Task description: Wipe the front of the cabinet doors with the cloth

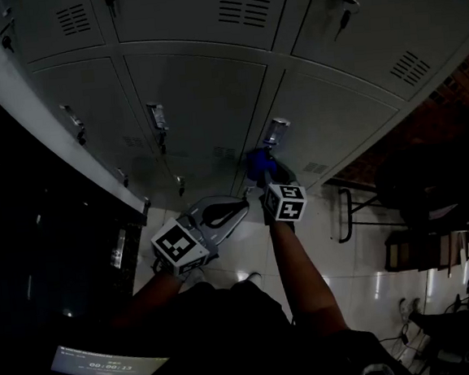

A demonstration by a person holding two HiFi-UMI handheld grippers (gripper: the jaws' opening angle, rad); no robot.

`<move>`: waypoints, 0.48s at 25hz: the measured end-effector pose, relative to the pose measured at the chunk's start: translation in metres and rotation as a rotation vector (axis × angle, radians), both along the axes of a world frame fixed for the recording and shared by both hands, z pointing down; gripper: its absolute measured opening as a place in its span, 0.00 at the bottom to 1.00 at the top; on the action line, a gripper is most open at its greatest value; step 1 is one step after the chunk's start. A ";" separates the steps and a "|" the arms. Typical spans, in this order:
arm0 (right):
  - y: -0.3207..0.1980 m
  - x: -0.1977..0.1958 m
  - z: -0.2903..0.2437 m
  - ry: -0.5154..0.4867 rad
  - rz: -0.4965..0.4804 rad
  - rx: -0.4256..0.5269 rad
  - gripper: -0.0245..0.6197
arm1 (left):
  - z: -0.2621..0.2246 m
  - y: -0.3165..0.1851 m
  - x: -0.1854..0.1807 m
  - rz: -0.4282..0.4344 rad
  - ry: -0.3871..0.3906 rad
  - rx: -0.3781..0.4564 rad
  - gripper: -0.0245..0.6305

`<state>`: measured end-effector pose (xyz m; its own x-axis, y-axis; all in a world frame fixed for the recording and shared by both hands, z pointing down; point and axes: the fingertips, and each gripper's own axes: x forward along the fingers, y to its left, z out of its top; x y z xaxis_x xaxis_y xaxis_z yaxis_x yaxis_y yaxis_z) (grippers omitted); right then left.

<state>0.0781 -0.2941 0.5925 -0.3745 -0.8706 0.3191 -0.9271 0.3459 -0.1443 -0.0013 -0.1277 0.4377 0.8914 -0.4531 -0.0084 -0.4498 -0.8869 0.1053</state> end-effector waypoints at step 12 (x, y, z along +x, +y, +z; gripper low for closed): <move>0.010 0.121 0.013 0.032 0.190 -0.022 0.15 | 0.004 -0.006 0.035 0.068 0.007 -0.007 0.04</move>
<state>0.1992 -0.2841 0.6058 -0.1930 -0.9174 0.3480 -0.9798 0.1610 -0.1190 0.0342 -0.1334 0.4415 0.9199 -0.3920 -0.0121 -0.3881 -0.9144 0.1150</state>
